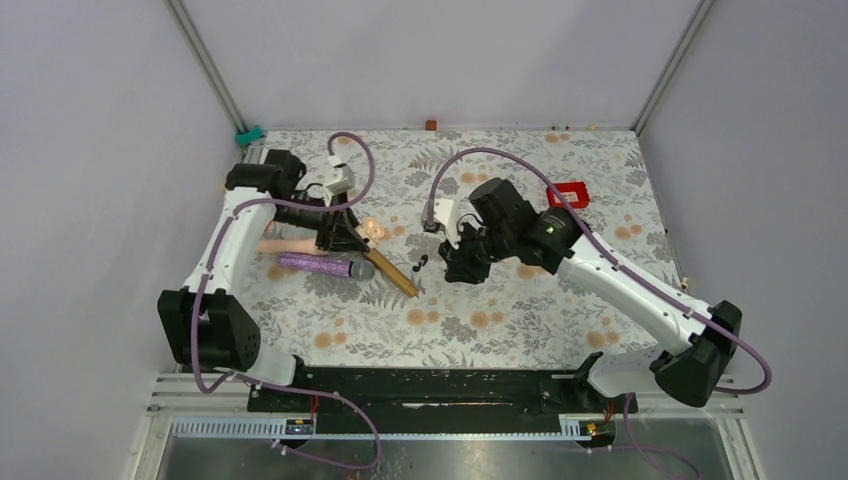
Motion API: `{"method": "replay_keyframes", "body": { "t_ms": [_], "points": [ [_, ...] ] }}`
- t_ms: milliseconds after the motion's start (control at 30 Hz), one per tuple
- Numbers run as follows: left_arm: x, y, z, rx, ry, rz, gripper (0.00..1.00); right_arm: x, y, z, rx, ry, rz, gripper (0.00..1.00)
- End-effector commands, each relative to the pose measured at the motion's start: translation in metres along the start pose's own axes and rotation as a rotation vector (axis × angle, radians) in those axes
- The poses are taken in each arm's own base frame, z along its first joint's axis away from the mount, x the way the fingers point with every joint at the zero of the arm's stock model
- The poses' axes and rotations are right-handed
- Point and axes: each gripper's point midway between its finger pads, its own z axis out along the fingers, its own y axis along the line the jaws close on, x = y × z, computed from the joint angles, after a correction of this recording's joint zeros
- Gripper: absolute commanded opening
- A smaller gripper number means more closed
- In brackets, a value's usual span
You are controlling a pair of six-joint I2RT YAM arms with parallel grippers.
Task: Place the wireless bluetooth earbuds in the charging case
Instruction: Pick up the earbud from the center of the board.
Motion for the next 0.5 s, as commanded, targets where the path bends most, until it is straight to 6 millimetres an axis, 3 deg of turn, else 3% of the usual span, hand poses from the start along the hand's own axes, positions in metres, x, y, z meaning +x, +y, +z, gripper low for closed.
{"method": "replay_keyframes", "body": {
  "t_ms": [0, 233, 467],
  "points": [
    [0.003, 0.028, 0.011, -0.176, 0.142, 0.088, 0.00, -0.013, 0.032, -0.029, -0.145, -0.068, -0.020, 0.22],
    [-0.002, 0.010, 0.043, -0.112, 0.204, 0.207, 0.00, -0.020, 0.041, -0.038, -0.201, -0.093, -0.020, 0.22],
    [0.021, -0.029, 0.087, 0.117, 0.276, 0.190, 0.00, -0.020, 0.031, -0.035, -0.162, -0.079, -0.074, 0.22]
  ]
}}
